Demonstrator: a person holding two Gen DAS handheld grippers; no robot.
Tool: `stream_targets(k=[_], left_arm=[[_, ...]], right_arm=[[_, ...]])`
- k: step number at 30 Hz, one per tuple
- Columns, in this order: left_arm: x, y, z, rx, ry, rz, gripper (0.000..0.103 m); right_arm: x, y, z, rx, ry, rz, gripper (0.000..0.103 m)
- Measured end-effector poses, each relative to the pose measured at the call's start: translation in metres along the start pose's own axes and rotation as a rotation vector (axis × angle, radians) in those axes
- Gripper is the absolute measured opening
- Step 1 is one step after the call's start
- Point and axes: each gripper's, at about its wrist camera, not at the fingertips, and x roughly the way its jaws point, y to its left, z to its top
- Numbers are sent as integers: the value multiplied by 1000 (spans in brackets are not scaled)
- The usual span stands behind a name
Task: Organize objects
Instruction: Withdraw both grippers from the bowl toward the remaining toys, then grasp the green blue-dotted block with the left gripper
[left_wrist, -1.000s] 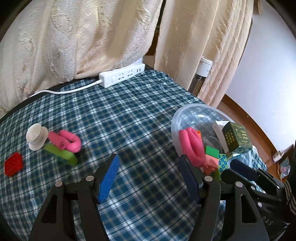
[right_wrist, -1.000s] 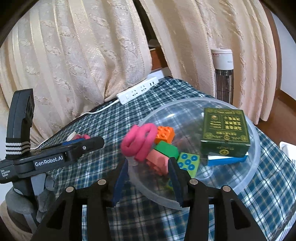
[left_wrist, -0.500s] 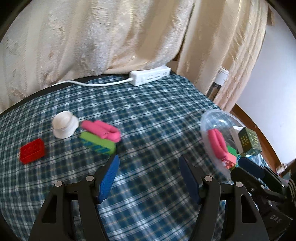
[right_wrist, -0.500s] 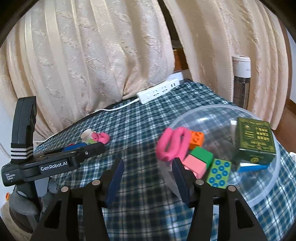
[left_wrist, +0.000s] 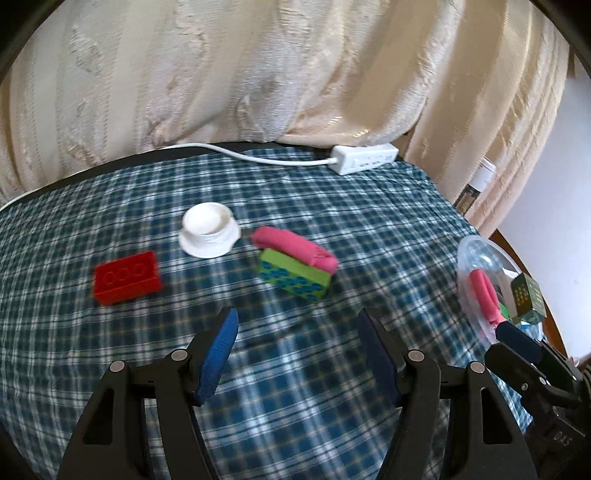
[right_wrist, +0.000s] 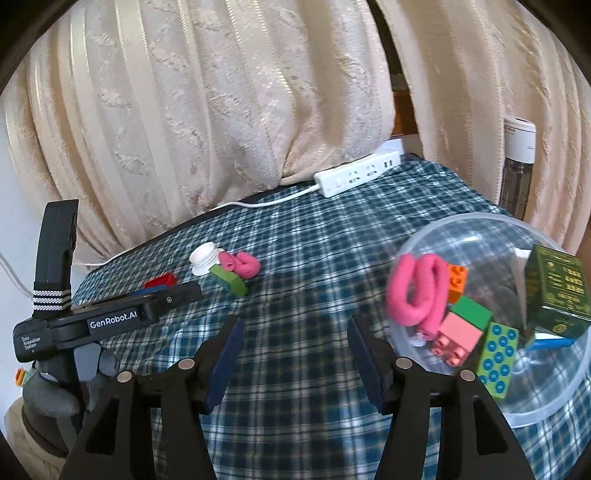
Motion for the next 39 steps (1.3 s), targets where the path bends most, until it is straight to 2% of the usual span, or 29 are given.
stream_targets(k=[8,12,17,27,39], left_arm=[[2,12,-2,-3,14,5,68],[6,8,-1,34,24,16,68],[21,4,4,86,35,34,68],[56,-1,11,110,84,38,68],[78,-6,17,127,103,15,68]], right_arm=[[12,14,-2,-7,31,12,64],[16,17,-2,-7,38,10,64],[18,18,-2,-3,40,10,64],[25,13,1,2,48,3,64],[35,10,4,3,66,5,64]])
